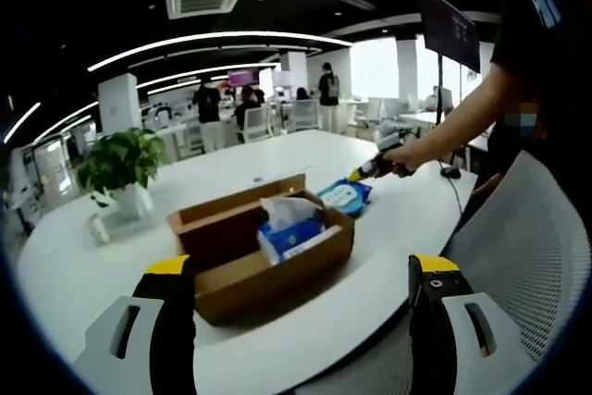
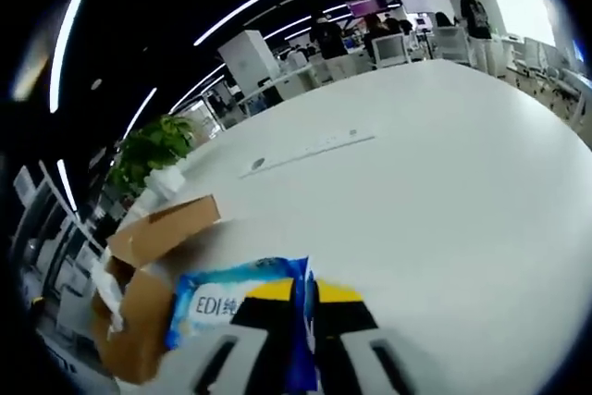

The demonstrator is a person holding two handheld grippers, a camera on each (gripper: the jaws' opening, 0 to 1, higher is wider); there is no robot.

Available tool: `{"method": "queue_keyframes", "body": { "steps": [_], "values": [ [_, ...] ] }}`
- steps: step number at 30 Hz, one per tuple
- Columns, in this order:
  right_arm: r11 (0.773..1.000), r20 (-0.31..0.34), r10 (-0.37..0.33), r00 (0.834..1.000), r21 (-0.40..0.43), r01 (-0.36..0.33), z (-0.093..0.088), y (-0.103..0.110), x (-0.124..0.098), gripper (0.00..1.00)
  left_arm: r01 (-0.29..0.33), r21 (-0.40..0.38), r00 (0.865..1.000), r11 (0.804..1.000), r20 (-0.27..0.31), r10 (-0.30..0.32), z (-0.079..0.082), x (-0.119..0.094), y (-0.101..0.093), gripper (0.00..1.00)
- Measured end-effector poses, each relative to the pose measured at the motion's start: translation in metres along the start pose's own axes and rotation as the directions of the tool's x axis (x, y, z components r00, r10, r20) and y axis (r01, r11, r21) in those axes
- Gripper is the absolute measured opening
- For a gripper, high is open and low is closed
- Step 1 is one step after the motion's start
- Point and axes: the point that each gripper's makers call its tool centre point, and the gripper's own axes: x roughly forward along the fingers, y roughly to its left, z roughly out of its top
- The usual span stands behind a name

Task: Operate the shoe box by opening the lid, removing the specified soft item, and placing it in the target area until the item is outside and the box remains undamaged.

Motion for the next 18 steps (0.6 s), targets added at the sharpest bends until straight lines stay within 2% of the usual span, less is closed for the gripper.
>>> {"method": "queue_keyframes", "body": {
  "steps": [7, 12, 18],
  "values": [
    [0.990, -0.017, 0.008, 1.000, -0.139, -0.010, 0.004, 0.004, -0.015, 0.10, 0.005, -0.004, 1.000, 1.000, -0.004, -0.005, -0.002, 0.000, -0.001, 1.00],
    [0.981, -0.021, 0.027, 0.999, -0.191, -0.030, 0.002, 0.024, -0.033, 0.16, 0.012, -0.014, 1.000, 1.000, -0.001, -0.012, -0.001, 0.000, -0.003, 1.00],
    [0.957, -0.034, 0.047, 0.998, -0.285, -0.054, 0.002, 0.047, -0.053, 0.22, 0.021, -0.010, 1.000, 1.000, 0.001, -0.021, -0.001, 0.001, -0.005, 1.00]
  ]
}}
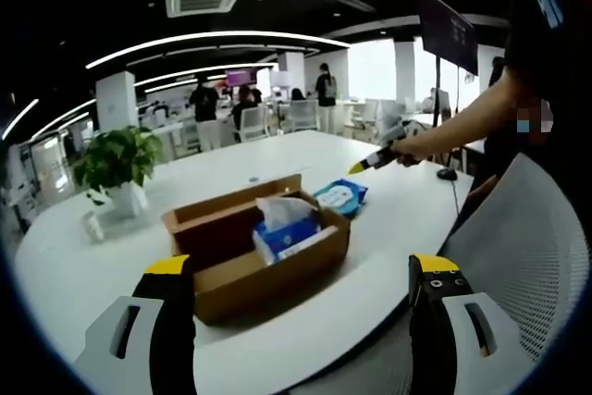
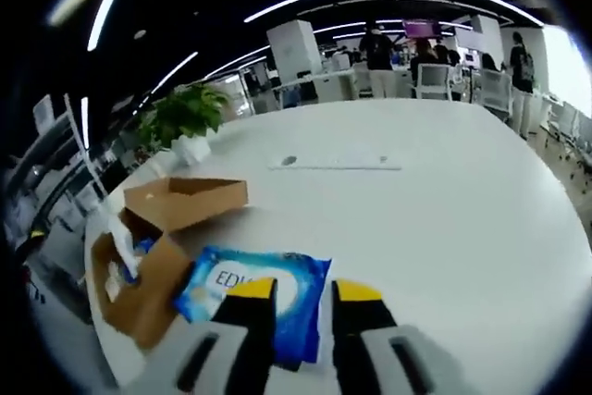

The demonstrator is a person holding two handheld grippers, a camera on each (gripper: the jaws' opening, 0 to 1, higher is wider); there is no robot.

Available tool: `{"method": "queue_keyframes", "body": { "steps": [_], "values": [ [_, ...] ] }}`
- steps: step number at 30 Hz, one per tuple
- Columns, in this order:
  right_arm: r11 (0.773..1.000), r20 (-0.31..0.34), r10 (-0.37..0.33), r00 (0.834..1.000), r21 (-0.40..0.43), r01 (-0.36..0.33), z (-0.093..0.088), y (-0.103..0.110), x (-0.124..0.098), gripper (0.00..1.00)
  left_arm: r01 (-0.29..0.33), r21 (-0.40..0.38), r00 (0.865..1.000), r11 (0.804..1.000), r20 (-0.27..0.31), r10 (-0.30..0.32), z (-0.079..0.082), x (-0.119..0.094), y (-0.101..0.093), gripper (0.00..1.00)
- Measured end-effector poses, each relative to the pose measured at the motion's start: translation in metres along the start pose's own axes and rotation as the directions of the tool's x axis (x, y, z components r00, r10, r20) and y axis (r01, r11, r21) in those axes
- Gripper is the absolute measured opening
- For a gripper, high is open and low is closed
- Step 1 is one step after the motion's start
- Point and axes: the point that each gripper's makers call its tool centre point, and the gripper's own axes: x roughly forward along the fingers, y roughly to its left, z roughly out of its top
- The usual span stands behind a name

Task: Operate the shoe box by opening the lid, removing the specified soft item, and placing it in the target area until the item is outside and the box remains undamaged.

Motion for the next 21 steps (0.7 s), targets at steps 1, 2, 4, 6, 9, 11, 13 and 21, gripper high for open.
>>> {"method": "queue_keyframes", "body": {
  "steps": [1, 2, 4, 6, 9, 11, 13, 21],
  "values": [
    [1.000, -0.003, 0.004, 1.000, -0.028, -0.004, 0.001, 0.003, -0.002, 0.24, 0.001, 0.000, 1.000, 1.000, 0.002, -0.001, 0.000, 0.000, 0.000, 1.00],
    [0.998, -0.014, 0.009, 1.000, -0.058, -0.010, 0.000, 0.003, -0.003, 0.24, 0.002, -0.001, 1.000, 1.000, 0.004, -0.002, 0.001, 0.000, -0.001, 1.00],
    [0.995, -0.027, 0.009, 1.000, -0.104, -0.012, 0.001, 0.005, -0.005, 0.26, 0.002, -0.003, 1.000, 1.000, 0.004, -0.002, 0.001, 0.000, -0.001, 1.00],
    [0.991, -0.022, 0.026, 0.999, -0.128, -0.029, 0.004, 0.010, -0.007, 0.28, 0.003, -0.008, 1.000, 1.000, 0.007, -0.003, 0.001, 0.000, -0.001, 1.00],
    [0.987, -0.018, 0.036, 0.999, -0.154, -0.039, 0.010, 0.015, -0.011, 0.30, 0.006, -0.015, 1.000, 1.000, 0.014, -0.006, 0.001, 0.000, 0.000, 1.00],
    [0.985, -0.016, 0.044, 0.999, -0.164, -0.046, 0.013, 0.016, -0.013, 0.32, 0.012, -0.030, 1.000, 0.999, 0.018, -0.011, 0.000, 0.000, -0.001, 1.00],
    [0.984, -0.017, 0.054, 0.998, -0.167, -0.056, 0.015, 0.018, -0.015, 0.34, 0.013, -0.037, 1.000, 0.999, 0.018, -0.012, -0.001, 0.001, 0.000, 1.00],
    [0.958, -0.030, 0.121, 0.992, -0.259, -0.125, 0.025, 0.044, -0.023, 0.39, 0.017, -0.024, 1.000, 1.000, 0.015, -0.017, 0.000, 0.001, -0.003, 1.00]
  ]
}}
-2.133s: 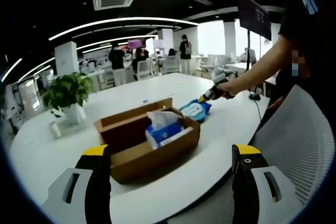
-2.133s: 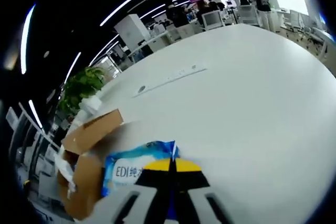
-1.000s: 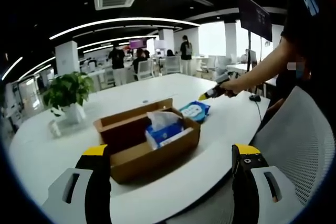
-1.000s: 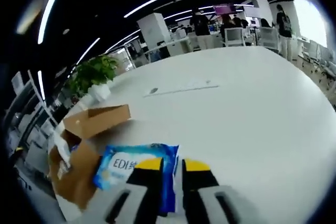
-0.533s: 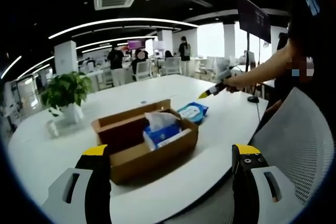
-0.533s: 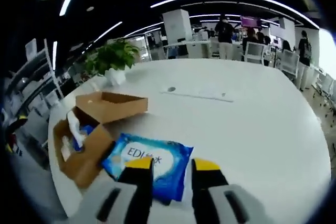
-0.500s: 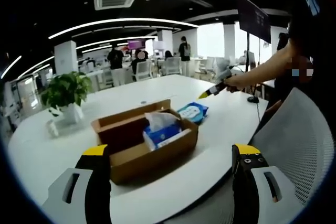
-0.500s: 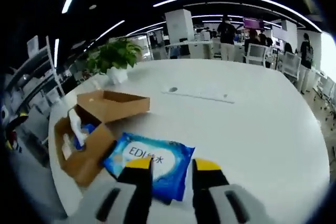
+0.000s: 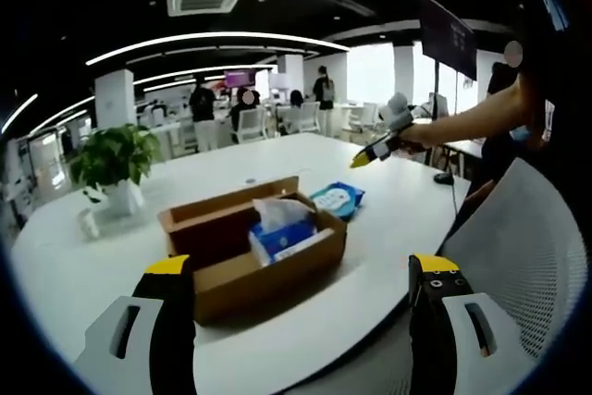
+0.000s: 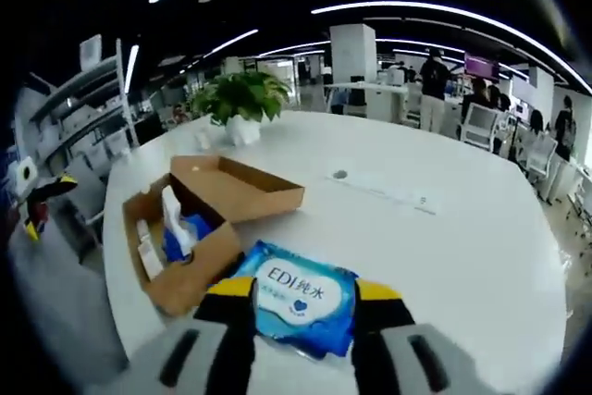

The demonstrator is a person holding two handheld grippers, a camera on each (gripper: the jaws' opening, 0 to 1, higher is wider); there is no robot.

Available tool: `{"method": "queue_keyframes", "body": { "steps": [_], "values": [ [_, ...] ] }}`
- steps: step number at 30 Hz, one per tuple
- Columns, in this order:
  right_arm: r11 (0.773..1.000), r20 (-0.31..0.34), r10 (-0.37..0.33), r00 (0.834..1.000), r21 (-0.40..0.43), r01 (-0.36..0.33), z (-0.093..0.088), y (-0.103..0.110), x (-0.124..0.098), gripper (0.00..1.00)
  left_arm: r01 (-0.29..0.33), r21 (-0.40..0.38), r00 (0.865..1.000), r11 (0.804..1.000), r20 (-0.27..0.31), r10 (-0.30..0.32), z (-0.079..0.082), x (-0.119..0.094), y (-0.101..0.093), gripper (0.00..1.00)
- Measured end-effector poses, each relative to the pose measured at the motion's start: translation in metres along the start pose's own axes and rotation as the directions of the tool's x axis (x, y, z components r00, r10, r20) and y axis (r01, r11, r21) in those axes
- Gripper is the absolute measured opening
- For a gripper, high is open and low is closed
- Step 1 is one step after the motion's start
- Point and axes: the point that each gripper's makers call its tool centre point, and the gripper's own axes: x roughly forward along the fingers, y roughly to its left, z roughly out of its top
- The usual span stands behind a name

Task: Operate the shoe box by opening the lid, removing the specified soft item, and placing it in the target area until the item is outside and the box remains undamaged.

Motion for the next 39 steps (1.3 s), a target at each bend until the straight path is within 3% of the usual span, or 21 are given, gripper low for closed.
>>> {"method": "queue_keyframes", "body": {
  "steps": [14, 29, 39],
  "values": [
    [0.981, 0.010, 0.141, 0.990, -0.133, -0.139, 0.031, 0.055, 0.003, 0.44, -0.002, 0.013, 1.000, 1.000, -0.012, 0.002, -0.002, 0.001, 0.000, 1.00],
    [0.920, -0.026, 0.291, 0.956, -0.265, -0.287, 0.051, 0.116, 0.031, 0.43, -0.010, 0.020, 1.000, 1.000, -0.018, 0.010, -0.005, 0.001, 0.004, 1.00],
    [0.876, -0.080, 0.355, 0.931, -0.320, -0.361, 0.045, 0.150, 0.052, 0.43, -0.006, 0.024, 1.000, 1.000, -0.017, 0.007, -0.006, 0.001, 0.006, 1.00]
  ]
}}
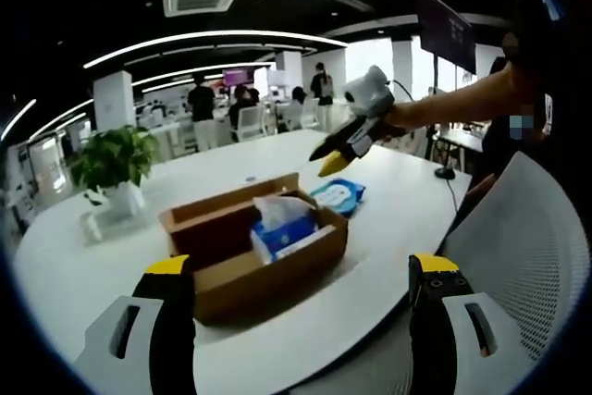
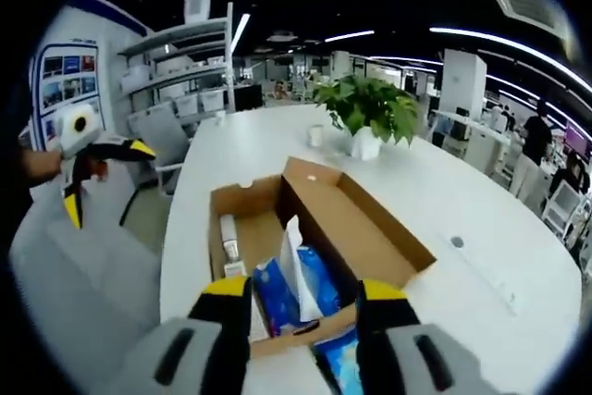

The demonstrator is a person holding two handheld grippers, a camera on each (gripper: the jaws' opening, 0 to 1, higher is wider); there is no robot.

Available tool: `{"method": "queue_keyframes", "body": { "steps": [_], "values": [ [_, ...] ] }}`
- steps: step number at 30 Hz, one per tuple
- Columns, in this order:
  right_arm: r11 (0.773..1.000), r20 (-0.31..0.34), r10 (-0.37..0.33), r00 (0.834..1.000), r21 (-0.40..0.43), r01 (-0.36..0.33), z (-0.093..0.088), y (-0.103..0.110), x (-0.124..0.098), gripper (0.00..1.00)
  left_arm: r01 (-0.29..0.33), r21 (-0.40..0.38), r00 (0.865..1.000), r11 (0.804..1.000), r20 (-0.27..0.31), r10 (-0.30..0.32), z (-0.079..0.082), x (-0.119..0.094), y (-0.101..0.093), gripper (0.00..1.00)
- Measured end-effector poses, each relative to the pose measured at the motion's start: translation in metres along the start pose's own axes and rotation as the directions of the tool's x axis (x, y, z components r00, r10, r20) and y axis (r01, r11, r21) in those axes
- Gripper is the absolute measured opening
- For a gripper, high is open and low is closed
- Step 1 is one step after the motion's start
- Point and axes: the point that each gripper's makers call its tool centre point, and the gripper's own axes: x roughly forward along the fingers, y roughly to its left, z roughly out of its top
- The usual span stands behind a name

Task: Operate the shoe box by opening the lid, removing the specified soft item, and placing it in the target area until the item is outside and the box remains undamaged.

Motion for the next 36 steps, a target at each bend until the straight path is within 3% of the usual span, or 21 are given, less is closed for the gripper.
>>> {"method": "queue_keyframes", "body": {
  "steps": [17, 36],
  "values": [
    [0.991, -0.078, 0.095, 0.992, -0.082, -0.102, -0.018, 0.029, 0.043, 0.37, -0.006, -0.012, 1.000, 1.000, 0.000, 0.006, 0.002, 0.001, -0.001, 1.00],
    [0.988, -0.172, 0.111, 0.979, -0.085, -0.127, -0.051, 0.026, 0.088, 0.29, 0.000, 0.004, 1.000, 1.000, -0.008, 0.000, 0.004, 0.004, -0.006, 1.00]
  ]
}}
